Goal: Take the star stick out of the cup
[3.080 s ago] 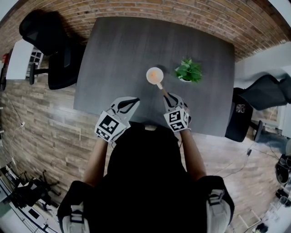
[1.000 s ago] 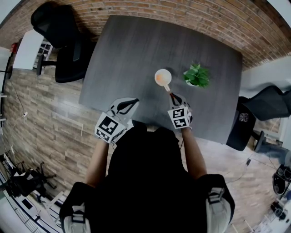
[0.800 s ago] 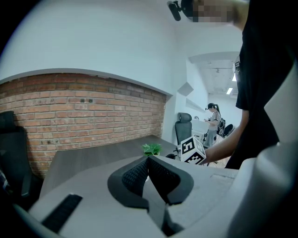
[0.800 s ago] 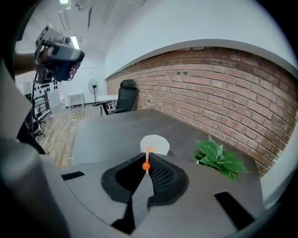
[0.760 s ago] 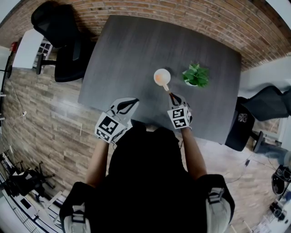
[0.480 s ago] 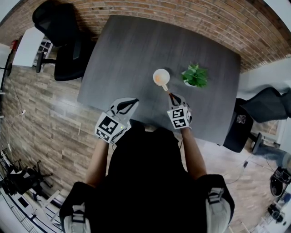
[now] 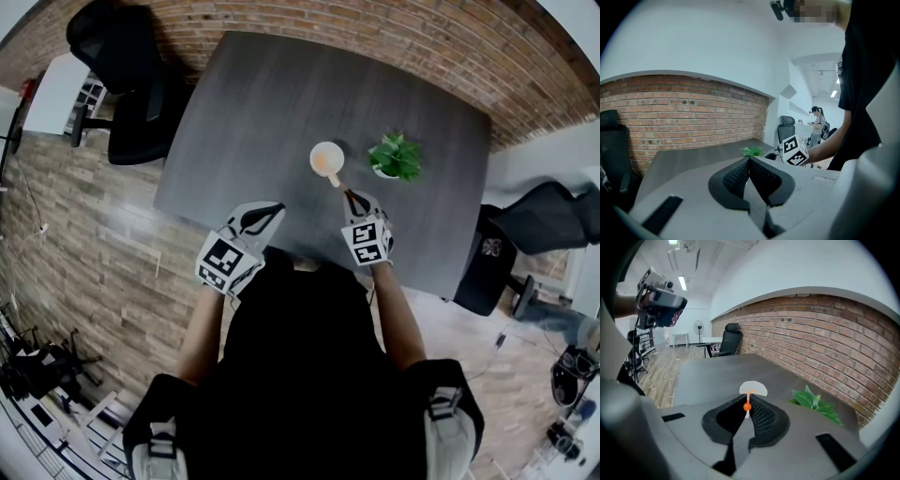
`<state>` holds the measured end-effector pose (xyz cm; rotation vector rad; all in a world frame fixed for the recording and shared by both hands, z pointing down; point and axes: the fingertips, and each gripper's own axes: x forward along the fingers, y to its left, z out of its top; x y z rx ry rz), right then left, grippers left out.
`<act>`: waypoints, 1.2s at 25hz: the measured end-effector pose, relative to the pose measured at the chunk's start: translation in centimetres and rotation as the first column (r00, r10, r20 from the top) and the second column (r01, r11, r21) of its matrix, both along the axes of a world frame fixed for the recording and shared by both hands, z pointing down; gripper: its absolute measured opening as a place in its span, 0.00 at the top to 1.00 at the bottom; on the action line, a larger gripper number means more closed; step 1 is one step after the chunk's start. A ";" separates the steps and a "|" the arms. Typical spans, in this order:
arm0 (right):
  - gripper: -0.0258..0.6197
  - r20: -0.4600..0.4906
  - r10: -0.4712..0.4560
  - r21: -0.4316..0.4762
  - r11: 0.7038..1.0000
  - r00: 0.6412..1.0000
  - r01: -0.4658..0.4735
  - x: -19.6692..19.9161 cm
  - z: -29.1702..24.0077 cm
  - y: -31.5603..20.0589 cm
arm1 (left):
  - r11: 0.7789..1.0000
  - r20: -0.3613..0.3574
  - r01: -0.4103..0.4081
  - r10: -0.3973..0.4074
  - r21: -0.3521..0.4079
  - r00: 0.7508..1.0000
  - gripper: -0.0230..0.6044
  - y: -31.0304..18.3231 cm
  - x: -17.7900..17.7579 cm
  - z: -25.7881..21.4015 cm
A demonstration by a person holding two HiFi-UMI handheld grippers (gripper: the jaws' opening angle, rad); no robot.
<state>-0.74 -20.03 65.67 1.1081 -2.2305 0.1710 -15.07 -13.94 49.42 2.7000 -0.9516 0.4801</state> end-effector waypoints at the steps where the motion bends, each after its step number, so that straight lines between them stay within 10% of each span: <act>1: 0.94 0.001 -0.003 0.003 1.000 1.000 0.003 0.0 -0.2 -0.1 | 1.000 -0.003 0.002 -0.002 -0.004 1.000 0.96 0.0 0.0 0.0; 30: 0.94 -0.003 -0.140 0.090 0.986 0.990 0.139 2.7 -5.8 1.9 | 1.000 -0.032 -0.016 0.016 -0.005 0.999 0.96 1.3 5.9 1.8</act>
